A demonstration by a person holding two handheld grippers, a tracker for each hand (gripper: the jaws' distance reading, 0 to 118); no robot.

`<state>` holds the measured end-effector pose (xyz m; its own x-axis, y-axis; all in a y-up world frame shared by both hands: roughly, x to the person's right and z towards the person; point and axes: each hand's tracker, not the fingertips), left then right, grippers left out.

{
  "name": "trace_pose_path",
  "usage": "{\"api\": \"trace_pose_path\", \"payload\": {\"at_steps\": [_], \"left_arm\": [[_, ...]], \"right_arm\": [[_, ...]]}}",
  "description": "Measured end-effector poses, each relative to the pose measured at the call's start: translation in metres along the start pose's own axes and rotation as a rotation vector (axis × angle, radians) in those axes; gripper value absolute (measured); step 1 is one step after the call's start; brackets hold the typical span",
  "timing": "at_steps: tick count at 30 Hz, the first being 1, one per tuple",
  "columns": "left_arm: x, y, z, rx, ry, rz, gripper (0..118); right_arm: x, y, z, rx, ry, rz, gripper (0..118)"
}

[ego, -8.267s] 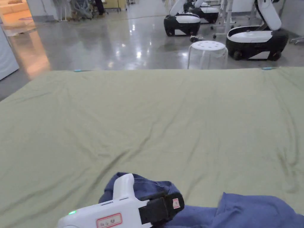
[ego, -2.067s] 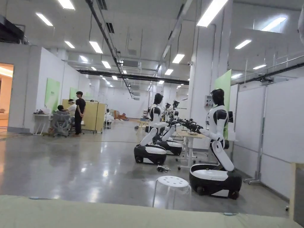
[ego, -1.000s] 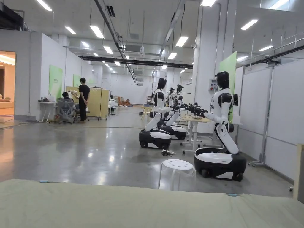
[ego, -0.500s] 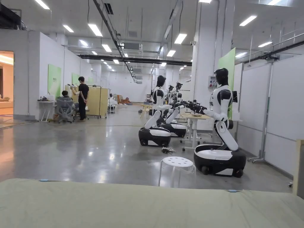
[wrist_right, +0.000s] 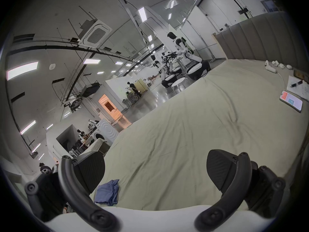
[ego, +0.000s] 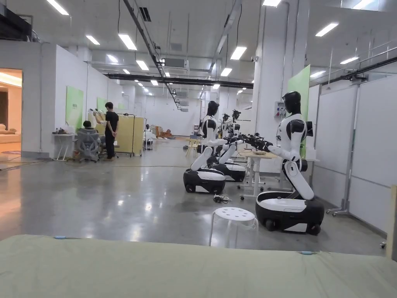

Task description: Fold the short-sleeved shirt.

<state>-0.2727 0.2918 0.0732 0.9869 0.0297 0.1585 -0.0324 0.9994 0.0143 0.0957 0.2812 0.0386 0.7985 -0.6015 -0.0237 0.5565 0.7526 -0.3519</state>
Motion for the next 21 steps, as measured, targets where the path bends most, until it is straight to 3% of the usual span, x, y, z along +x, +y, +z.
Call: {"api": "trace_pose_path", "payload": {"at_steps": [15,18,21], "left_arm": [[-0.006,-0.001,0.001,-0.005,0.012,0.026,53],[-0.006,-0.002,0.0,-0.007,0.004,0.023,53],[-0.005,-0.002,-0.001,-0.009,-0.003,0.026,53]], "right_arm": [[-0.006,-0.014,-0.005,0.003,-0.05,0.122,118],[-0.004,-0.016,-0.01,0.057,-0.117,0.087,118],[-0.001,-0.014,-0.013,0.048,-0.121,0.078,118]]}}
